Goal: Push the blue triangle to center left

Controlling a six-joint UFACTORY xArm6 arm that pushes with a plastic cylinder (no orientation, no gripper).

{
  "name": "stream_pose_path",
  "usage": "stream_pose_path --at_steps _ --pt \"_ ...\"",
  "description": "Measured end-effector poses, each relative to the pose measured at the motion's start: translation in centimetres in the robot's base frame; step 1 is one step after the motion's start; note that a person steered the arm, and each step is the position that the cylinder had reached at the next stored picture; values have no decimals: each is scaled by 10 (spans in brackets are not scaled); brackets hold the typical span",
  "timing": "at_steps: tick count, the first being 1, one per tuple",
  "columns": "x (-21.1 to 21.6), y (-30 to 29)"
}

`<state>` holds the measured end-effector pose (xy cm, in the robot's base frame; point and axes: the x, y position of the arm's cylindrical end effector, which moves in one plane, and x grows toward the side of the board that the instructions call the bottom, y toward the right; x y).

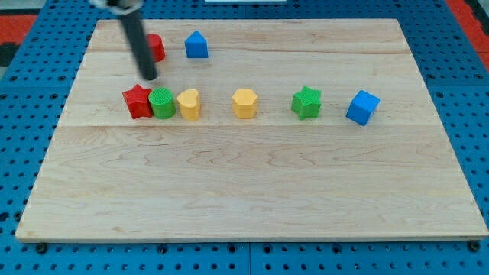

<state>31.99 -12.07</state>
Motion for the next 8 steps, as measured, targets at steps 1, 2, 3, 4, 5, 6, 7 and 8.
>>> stream_pose_path --at_steps 1,2,3,4,5,6,7,8 --pt "-43 96" --pt "-69 105" --pt "-54 27" --pt "-30 -31" --pt "-20 -37" --pt "-5 -73" --pt "-32 -79" --pt "-12 -90"
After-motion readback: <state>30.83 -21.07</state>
